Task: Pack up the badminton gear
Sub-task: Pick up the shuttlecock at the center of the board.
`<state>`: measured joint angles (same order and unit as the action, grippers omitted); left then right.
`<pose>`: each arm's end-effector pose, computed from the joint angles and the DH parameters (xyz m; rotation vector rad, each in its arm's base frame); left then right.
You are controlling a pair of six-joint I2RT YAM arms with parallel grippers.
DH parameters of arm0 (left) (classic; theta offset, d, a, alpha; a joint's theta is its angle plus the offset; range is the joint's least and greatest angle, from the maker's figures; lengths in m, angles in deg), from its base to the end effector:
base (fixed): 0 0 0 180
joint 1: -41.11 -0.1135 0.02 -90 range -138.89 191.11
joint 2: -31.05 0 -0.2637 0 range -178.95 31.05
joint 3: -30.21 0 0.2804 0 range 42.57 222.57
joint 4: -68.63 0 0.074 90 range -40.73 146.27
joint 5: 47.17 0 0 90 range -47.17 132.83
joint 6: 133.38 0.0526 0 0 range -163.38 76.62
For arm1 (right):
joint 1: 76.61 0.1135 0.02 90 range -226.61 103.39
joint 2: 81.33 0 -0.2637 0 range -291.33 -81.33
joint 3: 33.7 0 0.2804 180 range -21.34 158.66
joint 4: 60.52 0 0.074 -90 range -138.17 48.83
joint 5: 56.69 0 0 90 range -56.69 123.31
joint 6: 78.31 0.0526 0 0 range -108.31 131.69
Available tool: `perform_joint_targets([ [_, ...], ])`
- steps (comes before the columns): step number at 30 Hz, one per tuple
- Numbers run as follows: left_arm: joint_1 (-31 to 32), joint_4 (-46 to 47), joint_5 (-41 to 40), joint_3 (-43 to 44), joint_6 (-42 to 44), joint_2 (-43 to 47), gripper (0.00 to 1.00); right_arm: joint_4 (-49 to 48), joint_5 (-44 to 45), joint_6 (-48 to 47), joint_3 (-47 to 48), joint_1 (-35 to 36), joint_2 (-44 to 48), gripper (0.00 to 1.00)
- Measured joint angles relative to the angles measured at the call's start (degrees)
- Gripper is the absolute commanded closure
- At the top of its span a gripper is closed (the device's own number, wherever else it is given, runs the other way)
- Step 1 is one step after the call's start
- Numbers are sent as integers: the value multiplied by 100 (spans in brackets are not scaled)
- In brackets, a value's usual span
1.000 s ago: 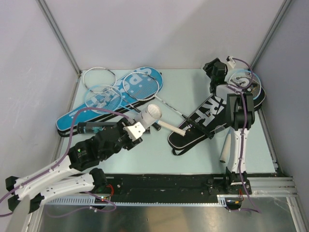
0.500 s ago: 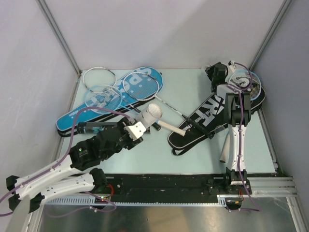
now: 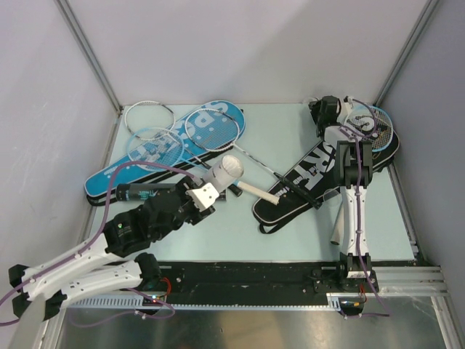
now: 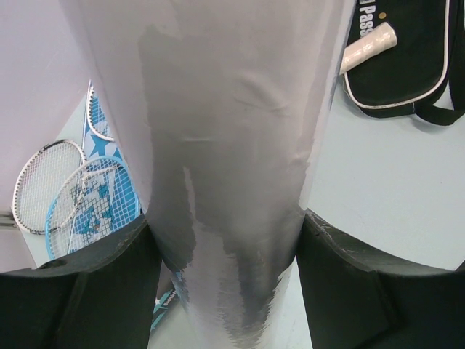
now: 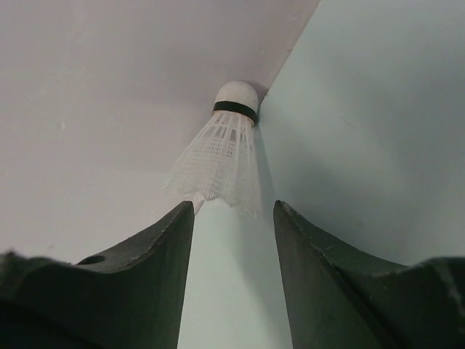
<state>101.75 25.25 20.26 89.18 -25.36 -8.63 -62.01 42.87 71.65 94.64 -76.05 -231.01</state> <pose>0.1125 -0.1588 0.3245 1.0366 1.6616 -0.0965 0.6273 -0.0026 0.1018 1.0644 1.6352 0.5485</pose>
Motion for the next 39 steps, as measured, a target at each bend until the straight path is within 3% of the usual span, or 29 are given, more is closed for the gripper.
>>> perform_joint_targets([
  [7, 0, 7, -90, 0, 2, 105, 68, 221, 72, 398, 564, 2, -391, 57],
  [9, 0, 7, -120, 0, 4, 144, 68, 299, 164, 452, 608, 0, -396, 66],
  [12, 0, 7, -142, 0, 4, 219, 68, 374, 319, 426, 769, 0, -452, 91],
  [13, 0, 9, -144, 0, 4, 240, 68, 398, 363, 407, 796, 0, -455, 96],
  [18, 0, 11, -157, 0, 2, 286, 68, 125, 507, -63, 704, 15, -431, 100],
  [21, 0, 13, -155, 0, 2, 243, 67, -208, 439, -442, 136, 22, -195, 100],
  [25, -2, 17, -127, -13, -4, 181, 67, -483, 109, -824, -1333, 17, 710, 100],
  [30, 0, 48, -39, -120, -17, 151, 67, -767, -595, -1217, -3412, -7, 2673, 100],
  [39, 0, 50, 195, -162, -63, -118, 68, -208, -2479, -1652, -4859, -138, 5984, 100],
])
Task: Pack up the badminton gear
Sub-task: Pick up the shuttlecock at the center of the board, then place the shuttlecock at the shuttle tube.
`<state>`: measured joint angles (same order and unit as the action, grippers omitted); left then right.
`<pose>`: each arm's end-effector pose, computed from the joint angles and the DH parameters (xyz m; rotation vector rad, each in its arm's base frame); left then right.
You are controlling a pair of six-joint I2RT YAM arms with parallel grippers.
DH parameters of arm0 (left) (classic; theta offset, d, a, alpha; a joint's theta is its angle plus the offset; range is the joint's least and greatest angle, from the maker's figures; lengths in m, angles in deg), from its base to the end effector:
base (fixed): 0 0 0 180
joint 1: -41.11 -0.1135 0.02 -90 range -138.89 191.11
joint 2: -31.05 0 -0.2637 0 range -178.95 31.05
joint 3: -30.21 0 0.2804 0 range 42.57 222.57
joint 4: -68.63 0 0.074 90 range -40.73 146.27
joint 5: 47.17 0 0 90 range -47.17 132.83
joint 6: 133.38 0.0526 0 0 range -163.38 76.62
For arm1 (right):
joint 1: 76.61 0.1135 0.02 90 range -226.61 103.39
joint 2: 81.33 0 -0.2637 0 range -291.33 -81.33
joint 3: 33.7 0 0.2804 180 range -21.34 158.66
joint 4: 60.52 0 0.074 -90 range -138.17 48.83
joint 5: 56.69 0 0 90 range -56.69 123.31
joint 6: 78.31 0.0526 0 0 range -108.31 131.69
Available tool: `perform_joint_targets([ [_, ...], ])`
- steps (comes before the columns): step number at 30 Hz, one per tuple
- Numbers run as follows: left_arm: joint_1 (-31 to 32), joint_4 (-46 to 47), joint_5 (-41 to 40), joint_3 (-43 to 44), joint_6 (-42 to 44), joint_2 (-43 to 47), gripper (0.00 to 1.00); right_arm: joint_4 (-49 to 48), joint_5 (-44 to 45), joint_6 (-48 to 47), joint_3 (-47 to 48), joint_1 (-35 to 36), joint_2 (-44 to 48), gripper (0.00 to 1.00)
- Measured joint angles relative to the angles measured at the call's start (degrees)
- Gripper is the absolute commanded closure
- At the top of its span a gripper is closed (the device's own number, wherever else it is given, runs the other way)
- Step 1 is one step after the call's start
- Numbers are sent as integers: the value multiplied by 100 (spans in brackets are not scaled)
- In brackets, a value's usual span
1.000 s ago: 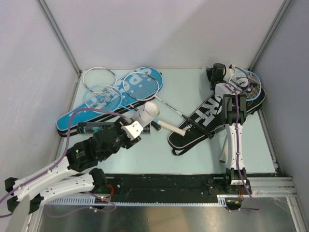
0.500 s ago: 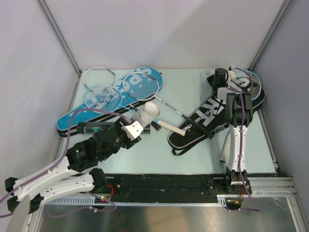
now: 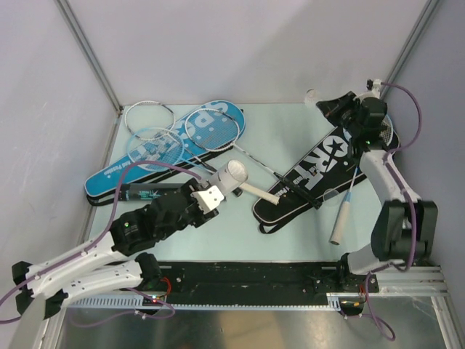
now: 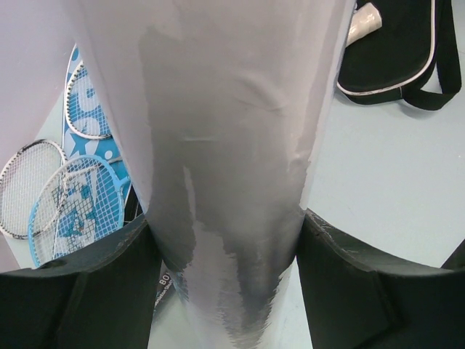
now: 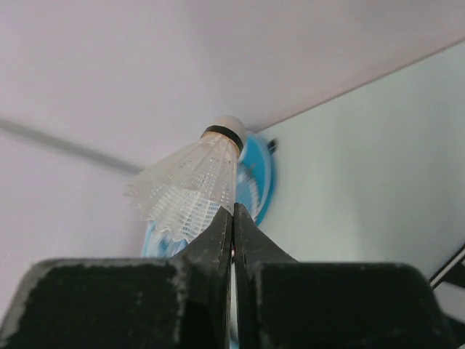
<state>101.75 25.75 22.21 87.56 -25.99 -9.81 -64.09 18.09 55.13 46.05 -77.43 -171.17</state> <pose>0.1141 -0.1651 0.3108 1.0779 1.6868 -0.1182 0.4194 0.0078 0.3139 0.4606 1.6799 0.7761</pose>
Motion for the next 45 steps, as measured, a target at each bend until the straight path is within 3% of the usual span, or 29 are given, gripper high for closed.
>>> perform_joint_targets([
  [10, 98, 7, 4, -13, 439, -35, 71, 1556, -3265, -326, -503, 179, 1991, 100],
  [19, 111, 35, -26, -24, 782, -229, 72, 1504, -5023, 26, -1408, 527, 3062, 100],
  [28, 114, 74, -195, -24, 977, -490, 72, 898, -5576, 695, -1436, 1447, 3436, 100],
  [45, 162, 122, -107, 133, 1460, -420, 73, 2074, -4765, -22, -1436, 2293, 2745, 100],
])
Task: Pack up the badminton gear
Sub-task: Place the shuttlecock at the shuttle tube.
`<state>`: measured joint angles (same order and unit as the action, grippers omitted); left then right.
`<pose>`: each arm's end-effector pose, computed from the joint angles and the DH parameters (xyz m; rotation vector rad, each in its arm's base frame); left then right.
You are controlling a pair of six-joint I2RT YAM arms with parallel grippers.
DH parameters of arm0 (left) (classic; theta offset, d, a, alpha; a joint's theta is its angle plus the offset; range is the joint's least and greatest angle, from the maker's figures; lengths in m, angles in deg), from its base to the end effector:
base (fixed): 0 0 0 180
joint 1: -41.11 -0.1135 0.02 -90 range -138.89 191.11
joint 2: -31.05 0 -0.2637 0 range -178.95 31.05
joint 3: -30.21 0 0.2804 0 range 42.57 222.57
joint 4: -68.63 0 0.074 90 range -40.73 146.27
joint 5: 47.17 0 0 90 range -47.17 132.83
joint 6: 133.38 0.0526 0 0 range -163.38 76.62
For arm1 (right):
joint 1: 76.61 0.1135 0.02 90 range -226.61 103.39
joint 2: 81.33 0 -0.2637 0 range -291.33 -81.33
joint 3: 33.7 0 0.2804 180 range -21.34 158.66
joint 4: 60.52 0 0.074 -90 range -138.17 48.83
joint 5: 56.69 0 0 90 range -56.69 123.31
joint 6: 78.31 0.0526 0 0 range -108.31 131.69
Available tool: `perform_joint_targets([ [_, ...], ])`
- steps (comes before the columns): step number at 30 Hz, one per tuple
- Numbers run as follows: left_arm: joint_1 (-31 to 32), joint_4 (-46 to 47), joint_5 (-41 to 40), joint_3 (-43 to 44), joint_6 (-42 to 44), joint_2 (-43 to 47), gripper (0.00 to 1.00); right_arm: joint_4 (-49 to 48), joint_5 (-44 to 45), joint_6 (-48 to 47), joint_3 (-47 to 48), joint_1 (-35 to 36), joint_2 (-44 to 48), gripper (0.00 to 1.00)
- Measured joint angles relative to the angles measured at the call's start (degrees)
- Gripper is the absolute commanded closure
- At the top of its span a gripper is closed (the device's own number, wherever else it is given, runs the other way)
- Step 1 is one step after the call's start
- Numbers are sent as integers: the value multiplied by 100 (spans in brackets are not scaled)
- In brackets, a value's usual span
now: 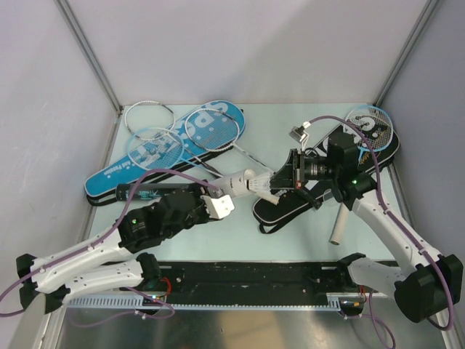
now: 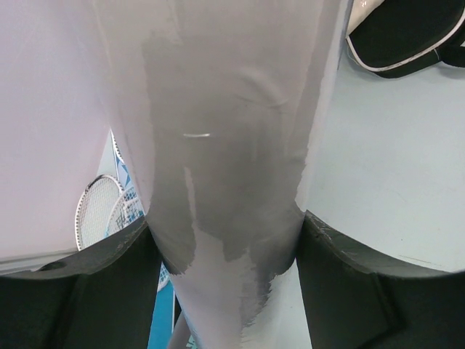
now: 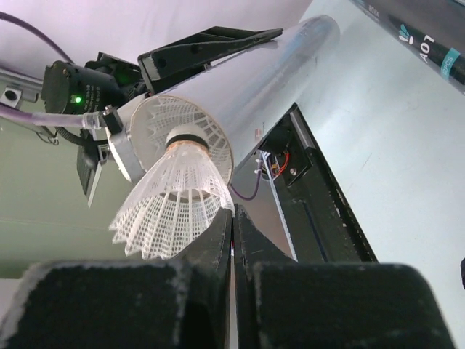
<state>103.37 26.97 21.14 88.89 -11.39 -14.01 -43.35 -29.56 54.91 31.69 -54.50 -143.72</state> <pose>0.1171 -0.1810 0.3084 1.3157 1.5371 0.0566 0.2351 0.1461 0.3379 -0.5305 1.9933 1.7413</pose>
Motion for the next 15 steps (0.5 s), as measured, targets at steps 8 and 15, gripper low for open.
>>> perform_joint_targets([
  [8, -2, -50, -92, 0, 144, -50, 73, 656, 859, -400, 562, 476, -245, 100],
  [15, -2, -61, -326, 0, 144, -144, 73, 1147, 1641, -671, 774, 721, -245, 100],
])
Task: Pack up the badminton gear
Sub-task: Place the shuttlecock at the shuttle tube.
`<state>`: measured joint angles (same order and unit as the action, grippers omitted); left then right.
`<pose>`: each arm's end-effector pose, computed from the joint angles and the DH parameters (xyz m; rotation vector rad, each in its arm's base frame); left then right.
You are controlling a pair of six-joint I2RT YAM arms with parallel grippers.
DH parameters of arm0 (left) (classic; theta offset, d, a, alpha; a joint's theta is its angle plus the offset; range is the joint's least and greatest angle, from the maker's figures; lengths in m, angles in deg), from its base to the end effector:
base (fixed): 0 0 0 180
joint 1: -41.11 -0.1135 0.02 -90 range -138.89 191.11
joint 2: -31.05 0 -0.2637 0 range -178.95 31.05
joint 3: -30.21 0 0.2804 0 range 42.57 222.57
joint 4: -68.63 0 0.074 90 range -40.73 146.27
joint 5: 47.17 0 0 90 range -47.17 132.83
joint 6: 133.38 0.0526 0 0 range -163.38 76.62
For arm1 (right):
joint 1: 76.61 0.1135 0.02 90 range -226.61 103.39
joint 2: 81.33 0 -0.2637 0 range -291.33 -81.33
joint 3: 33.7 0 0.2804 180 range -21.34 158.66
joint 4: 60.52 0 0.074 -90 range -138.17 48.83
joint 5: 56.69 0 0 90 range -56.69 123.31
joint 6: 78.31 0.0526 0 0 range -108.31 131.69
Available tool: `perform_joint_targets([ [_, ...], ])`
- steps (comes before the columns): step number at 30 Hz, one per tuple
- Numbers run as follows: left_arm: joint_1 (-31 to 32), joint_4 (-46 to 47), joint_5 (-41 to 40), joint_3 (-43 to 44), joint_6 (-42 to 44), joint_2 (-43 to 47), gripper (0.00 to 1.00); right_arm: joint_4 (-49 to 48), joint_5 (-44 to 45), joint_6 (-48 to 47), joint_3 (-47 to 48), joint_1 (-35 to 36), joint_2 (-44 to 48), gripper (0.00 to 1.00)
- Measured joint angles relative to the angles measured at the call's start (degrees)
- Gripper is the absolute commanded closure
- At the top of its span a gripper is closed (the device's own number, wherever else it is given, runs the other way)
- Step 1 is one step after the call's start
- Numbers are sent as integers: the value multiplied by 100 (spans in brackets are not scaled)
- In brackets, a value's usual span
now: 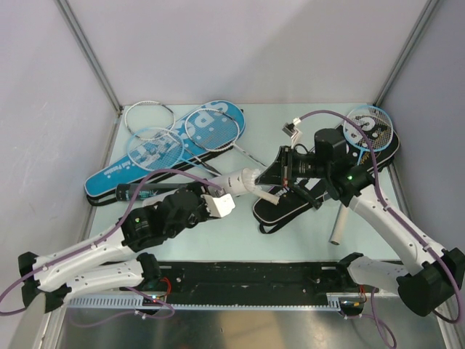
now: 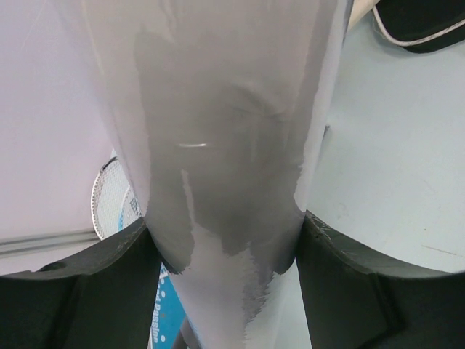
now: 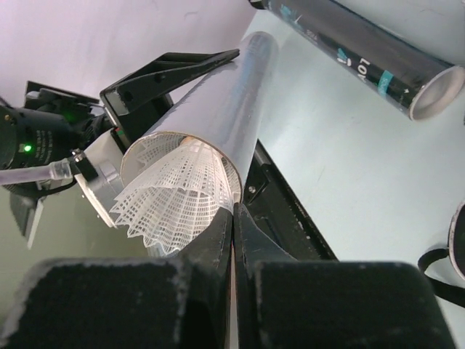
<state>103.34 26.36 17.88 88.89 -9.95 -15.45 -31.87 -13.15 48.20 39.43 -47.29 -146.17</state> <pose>0.1211 -0.1824 0.3029 1.3303 1.5541 0.1440 0.2331 0.1746 0.3543 -0.4796 2.0728 1.5051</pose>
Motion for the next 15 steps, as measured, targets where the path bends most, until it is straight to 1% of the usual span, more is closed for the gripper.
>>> perform_joint_targets([
  [8, -13, -166, -251, 0, -7, 4, 73, 455, 1187, -212, 372, 645, -20, 100],
  [10, -13, -162, -302, 0, -13, 4, 73, 656, 1482, -297, 542, 789, -44, 98],
  [12, -13, -149, -330, 0, -20, 4, 73, 817, 1670, -380, 669, 863, -79, 88],
  [13, -11, -142, -332, 0, -15, 4, 73, 935, 1762, -415, 752, 890, -111, 82],
  [15, -11, -120, -332, 0, -15, 4, 73, 1075, 1878, -476, 874, 907, -166, 74],
])
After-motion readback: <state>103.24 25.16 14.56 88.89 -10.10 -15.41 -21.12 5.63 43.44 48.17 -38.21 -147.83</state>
